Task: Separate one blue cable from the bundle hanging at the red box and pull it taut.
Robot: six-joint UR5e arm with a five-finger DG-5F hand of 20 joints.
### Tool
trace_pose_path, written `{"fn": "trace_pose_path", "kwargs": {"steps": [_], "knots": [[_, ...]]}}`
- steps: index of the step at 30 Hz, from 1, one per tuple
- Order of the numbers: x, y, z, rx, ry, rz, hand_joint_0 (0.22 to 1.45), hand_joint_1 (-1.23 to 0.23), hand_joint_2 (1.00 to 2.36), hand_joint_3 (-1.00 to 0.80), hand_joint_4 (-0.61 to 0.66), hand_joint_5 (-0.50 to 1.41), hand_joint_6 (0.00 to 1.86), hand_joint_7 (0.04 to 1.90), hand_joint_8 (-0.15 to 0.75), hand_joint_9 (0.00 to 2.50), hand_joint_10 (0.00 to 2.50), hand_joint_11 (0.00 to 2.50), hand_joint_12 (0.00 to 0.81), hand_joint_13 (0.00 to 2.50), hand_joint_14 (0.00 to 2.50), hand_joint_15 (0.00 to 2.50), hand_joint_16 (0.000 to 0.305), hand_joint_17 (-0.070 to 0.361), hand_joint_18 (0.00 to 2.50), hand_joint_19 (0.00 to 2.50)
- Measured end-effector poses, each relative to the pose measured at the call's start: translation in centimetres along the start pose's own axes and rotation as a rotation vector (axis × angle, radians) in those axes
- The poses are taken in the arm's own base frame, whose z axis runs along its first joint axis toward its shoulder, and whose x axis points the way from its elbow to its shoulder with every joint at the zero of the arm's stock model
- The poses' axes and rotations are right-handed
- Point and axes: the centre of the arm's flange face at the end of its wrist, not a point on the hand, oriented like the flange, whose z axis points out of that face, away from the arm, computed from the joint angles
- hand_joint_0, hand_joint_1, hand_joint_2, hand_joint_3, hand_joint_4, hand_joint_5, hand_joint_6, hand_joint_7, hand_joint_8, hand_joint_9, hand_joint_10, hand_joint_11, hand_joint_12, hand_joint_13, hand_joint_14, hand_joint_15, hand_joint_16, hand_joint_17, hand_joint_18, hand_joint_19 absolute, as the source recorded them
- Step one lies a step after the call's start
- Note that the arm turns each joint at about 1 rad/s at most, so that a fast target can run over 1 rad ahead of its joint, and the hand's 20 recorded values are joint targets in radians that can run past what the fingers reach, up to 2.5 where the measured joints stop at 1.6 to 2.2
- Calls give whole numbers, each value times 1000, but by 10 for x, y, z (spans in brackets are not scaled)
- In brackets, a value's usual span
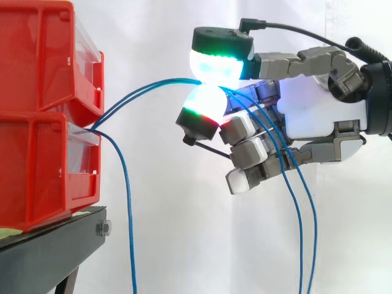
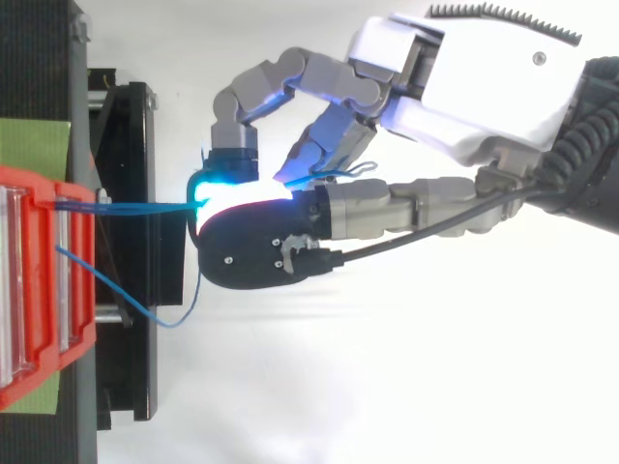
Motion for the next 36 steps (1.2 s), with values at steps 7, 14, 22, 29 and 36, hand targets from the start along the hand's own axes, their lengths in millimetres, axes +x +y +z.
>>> {"fn": "trace_pose_path", "kwargs": {"steps": [7, 14, 22, 29, 36], "knots": [[0, 0, 0, 0, 0, 0, 727, -843, 1004, -448, 58, -186, 956, 1048, 324, 1022, 18, 993, 351, 1040, 29, 860, 47, 106, 795, 593], [0, 0, 0, 0, 0, 0, 513, -833, 1000, -500, 152, -171, 945, 1020, 344, 1057, 18, 975, 367, 1056, 26, 866, 50, 112, 818, 606], [0, 0, 0, 0, 0, 1, 600, -374, 1000, -500, 113, -151, 900, 1076, 353, 1186, 20, 947, 358, 1129, 27, 891, 47, 106, 839, 685], [0, 0, 0, 0, 0, 0, 597, -614, 1020, -181, 144, -147, 935, 1132, 377, 1193, 18, 971, 376, 1140, 26, 876, 49, 111, 859, 673], [0, -1, 0, 2, 0, -9, 658, -807, 1021, -125, 46, -167, 957, 1149, 355, 1114, 20, 1038, 368, 1088, 27, 870, 49, 109, 841, 639]]}}
